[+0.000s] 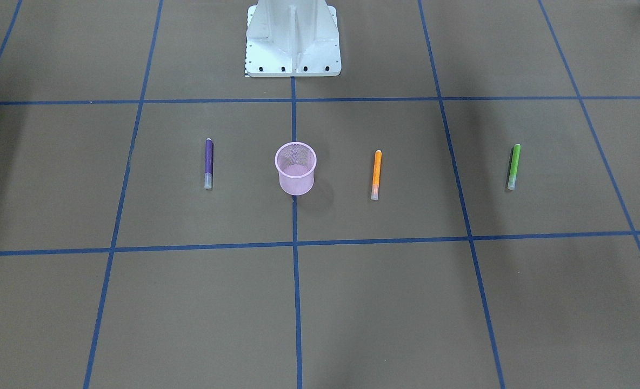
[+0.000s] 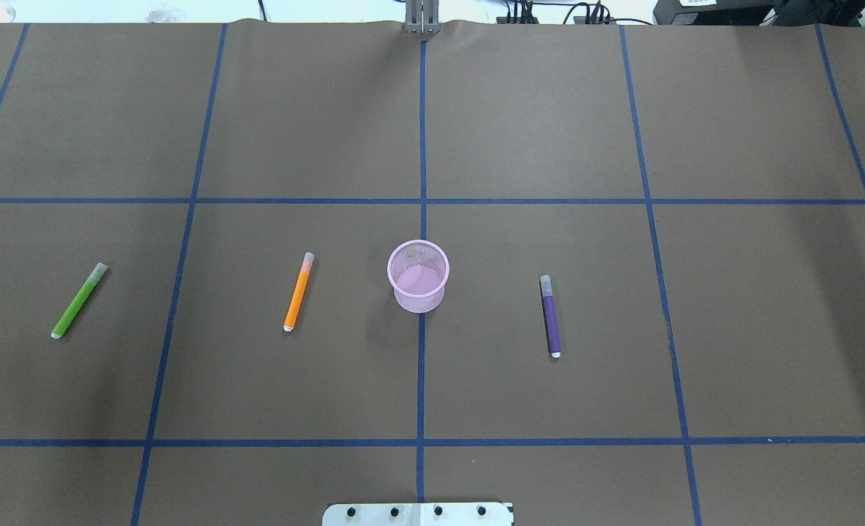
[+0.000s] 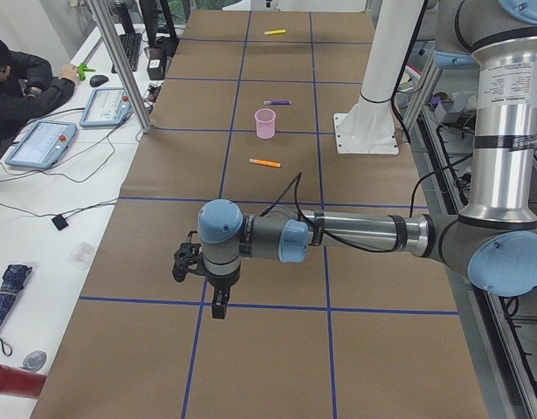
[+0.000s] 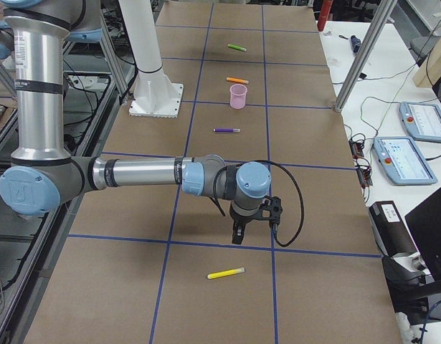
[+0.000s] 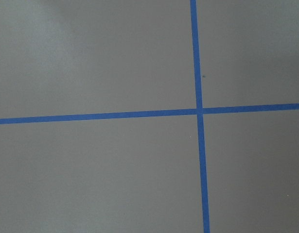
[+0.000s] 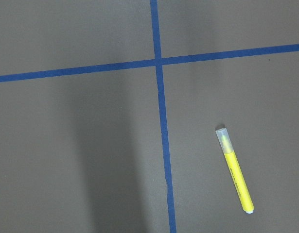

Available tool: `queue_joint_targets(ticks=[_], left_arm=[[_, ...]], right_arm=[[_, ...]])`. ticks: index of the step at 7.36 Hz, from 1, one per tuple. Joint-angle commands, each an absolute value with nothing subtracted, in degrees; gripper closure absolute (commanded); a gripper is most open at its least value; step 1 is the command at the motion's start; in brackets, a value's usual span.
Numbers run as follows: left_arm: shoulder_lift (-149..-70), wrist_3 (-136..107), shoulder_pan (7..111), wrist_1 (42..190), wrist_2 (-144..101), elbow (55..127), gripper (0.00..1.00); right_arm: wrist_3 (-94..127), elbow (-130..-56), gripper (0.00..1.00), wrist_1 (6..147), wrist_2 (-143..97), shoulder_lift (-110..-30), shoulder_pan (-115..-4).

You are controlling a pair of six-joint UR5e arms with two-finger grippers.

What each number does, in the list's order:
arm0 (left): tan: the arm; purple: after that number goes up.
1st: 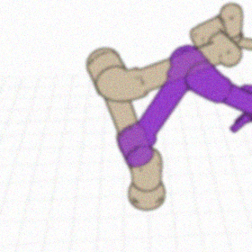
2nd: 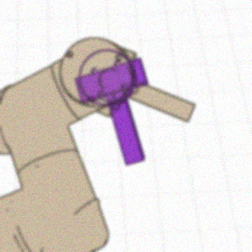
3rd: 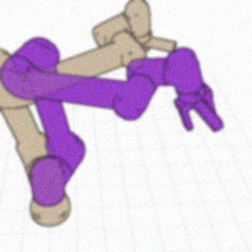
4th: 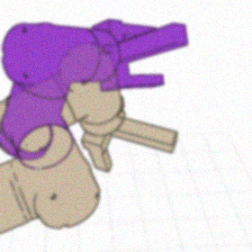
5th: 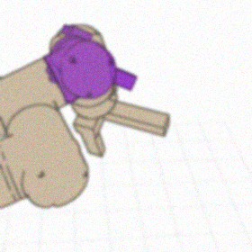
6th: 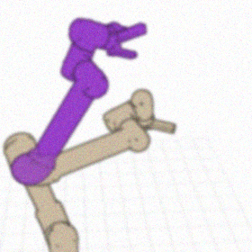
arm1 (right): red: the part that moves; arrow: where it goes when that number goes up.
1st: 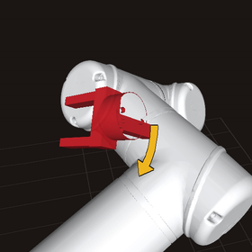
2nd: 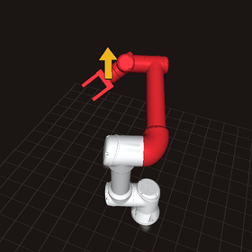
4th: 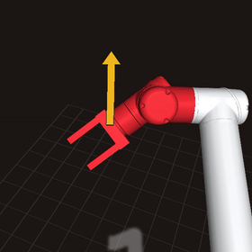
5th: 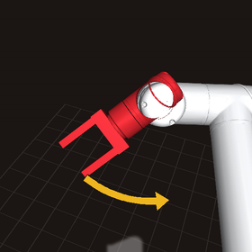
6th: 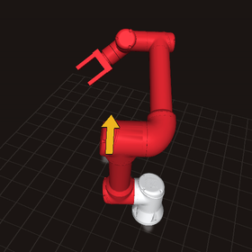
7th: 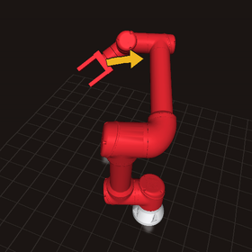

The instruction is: Collect pens into pen holder

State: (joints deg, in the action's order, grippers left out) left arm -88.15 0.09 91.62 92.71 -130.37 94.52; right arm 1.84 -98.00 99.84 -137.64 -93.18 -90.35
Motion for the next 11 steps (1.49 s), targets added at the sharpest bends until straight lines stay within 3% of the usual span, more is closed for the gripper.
queue_joint_targets(ticks=[1, 9, 11], left_arm=[[-87.72, 0.09, 91.58, 92.64, -130.34, 94.48, 0.00], [-90.87, -2.36, 88.52, 97.82, -131.13, 94.92, 0.00], [-94.19, -2.72, 85.17, 97.39, -131.39, 99.74, 0.00]], right_arm=[[1.85, -98.09, 0.00, 99.84, -137.64, -92.90, -90.35], [2.37, -98.44, 0.00, 99.84, -137.81, -92.55, -90.35], [2.37, -98.44, 0.00, 99.84, -137.99, -92.64, -90.44]])
